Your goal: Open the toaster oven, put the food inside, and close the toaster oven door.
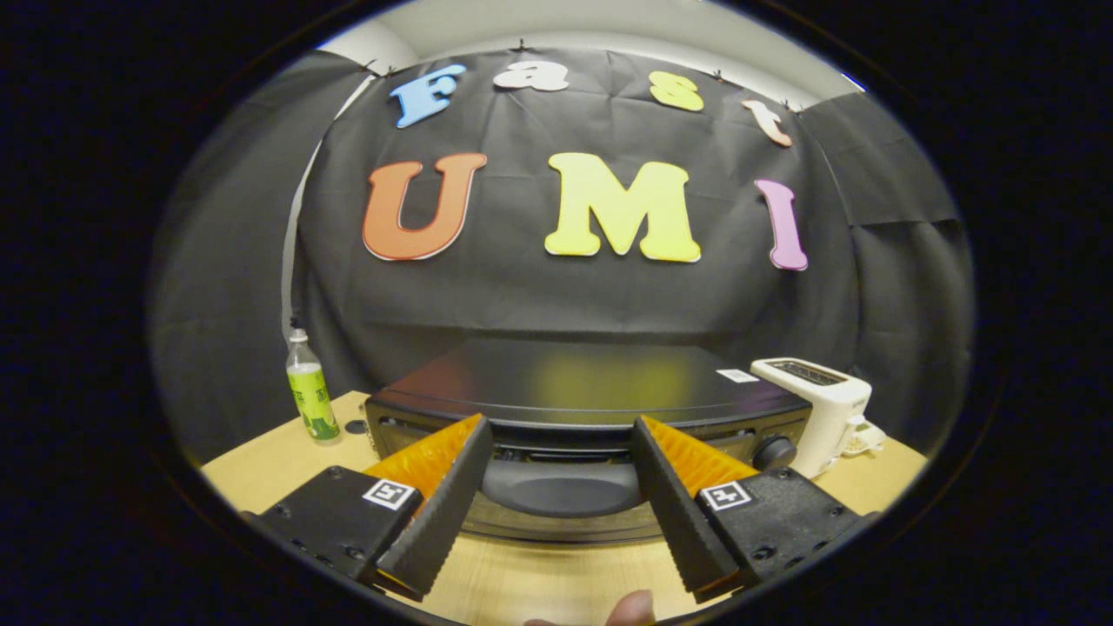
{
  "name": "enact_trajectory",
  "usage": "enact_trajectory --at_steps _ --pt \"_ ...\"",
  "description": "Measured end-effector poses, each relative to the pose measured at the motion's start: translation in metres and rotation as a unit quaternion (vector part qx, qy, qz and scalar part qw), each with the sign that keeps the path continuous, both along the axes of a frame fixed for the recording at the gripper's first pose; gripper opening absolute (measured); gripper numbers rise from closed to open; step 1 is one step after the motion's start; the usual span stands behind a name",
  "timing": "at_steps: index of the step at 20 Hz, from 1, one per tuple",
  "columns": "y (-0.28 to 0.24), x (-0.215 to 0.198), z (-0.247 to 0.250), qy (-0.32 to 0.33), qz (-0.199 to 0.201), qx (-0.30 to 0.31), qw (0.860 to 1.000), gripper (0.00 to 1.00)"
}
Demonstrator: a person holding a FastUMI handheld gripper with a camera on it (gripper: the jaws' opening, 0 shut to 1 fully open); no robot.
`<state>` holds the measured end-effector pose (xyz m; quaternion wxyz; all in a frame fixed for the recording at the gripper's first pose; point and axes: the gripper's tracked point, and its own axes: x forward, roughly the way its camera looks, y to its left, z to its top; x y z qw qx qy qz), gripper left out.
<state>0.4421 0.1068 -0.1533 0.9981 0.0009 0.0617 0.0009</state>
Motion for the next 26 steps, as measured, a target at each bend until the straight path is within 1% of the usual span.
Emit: enact_trajectory --at_steps 6,13,16,20,22,24,26 --pt "0.002 -0.030 -0.007 0.013 -0.004 -0.022 1.000 1.00" --pt "0.003 -0.081 -0.040 0.066 0.012 -0.061 0.996 1.00" --pt "0.002 -0.096 -0.058 0.091 0.020 -0.051 0.994 1.00" --pt "0.002 -0.108 -0.081 0.134 0.032 -0.050 0.989 1.00" --pt "0.003 -0.112 -0.097 0.169 0.041 -0.058 0.983 1.00" --pt "0.003 -0.118 -0.112 0.201 0.050 -0.046 0.977 1.00" --pt "0.003 -0.120 -0.116 0.213 0.052 -0.038 0.975 1.00"
